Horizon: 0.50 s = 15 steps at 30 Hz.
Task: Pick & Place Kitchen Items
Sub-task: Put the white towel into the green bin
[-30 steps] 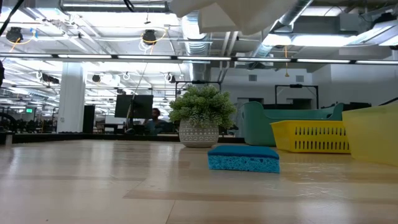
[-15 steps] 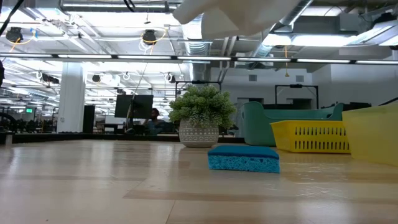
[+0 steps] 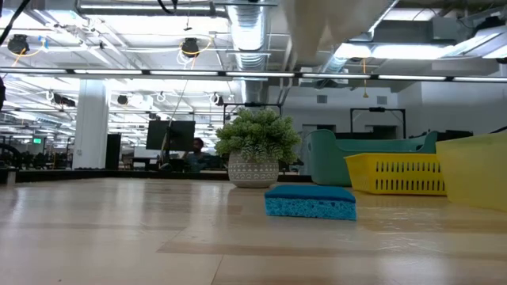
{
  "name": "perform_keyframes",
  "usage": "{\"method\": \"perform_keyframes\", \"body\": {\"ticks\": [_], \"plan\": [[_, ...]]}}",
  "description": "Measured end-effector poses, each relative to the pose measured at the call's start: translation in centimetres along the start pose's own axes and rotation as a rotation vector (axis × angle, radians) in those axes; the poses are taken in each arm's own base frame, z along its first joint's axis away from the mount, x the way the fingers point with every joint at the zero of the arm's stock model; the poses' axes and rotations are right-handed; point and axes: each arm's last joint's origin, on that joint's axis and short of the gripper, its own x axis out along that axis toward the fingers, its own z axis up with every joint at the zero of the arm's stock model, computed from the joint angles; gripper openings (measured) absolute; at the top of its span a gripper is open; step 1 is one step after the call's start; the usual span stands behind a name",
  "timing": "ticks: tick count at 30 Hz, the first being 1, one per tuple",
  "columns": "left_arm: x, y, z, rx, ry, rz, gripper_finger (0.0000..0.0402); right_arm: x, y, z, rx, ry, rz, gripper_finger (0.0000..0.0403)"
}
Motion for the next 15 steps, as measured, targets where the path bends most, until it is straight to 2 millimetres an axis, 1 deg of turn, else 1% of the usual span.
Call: {"method": "perform_keyframes", "body": {"ticks": [6, 12, 15], "plan": [[-0.1, -0.8, -1.1, 0.016, 0.145, -0.042, 0.0131, -0.3, 0.3, 0.0, -0.004, 0.01, -0.023, 0.0003], [-0.6, -1.4, -3.0, 0.057, 0.376, -0.054, 0.0182, -0.4, 0.3, 0.1, -0.008, 0.013, -0.04, 0.0002], [-1.3, -1.8, -3.5, 0.074, 0.484, -0.082, 0.0202, -0.4, 0.2, 0.1, -0.011, 0.014, -0.042, 0.0002]]}}
